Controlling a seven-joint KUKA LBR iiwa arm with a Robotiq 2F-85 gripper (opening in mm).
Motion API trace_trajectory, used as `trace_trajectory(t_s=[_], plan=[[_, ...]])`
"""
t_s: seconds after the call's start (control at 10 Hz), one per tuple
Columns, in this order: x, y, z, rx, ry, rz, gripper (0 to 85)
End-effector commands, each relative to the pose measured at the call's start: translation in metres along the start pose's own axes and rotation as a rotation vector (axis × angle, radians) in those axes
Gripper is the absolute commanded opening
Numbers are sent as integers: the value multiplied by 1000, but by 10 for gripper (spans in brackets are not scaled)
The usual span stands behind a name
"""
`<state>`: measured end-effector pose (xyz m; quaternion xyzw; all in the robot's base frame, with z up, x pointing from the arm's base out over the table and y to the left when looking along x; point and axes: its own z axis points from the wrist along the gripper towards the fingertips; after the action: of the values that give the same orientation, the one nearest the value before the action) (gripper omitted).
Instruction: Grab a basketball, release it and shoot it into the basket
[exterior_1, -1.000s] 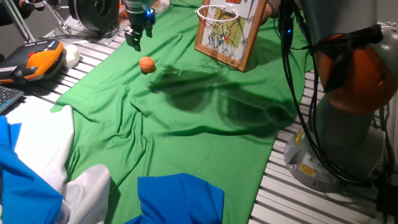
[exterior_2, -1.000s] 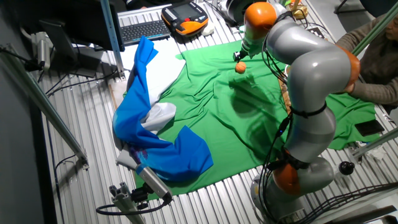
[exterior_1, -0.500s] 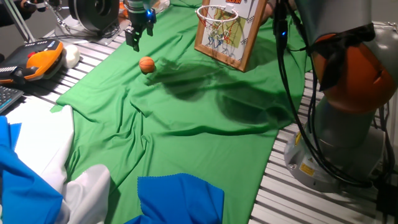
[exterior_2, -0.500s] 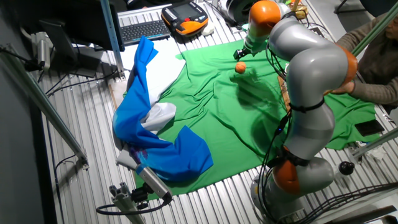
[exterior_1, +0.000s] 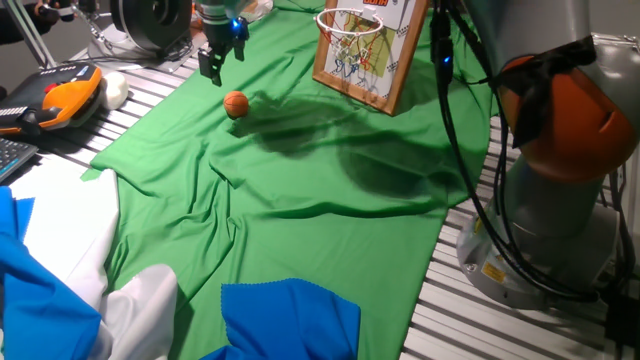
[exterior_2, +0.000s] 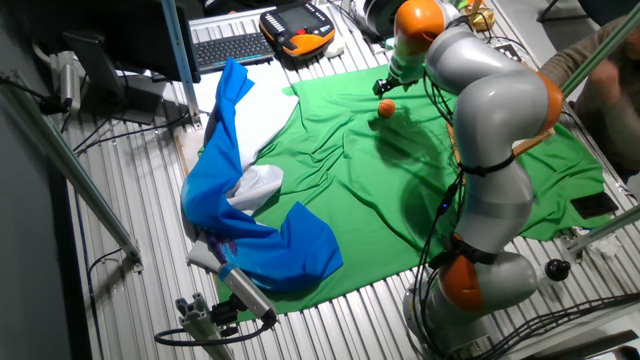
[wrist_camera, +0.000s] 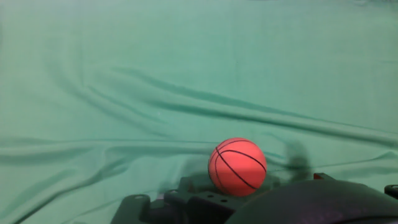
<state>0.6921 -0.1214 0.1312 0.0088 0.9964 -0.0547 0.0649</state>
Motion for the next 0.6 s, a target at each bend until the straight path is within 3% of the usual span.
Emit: trace_trajectory(t_s=[0.0,0.2,0.4,0.5], plan=[[0,-1,3,-1,-2,-1,850],[0,-1,5,-6,1,-1,850],[0,-1,5,-29,60,35,850],[0,-1,5,-28,94,56,680]])
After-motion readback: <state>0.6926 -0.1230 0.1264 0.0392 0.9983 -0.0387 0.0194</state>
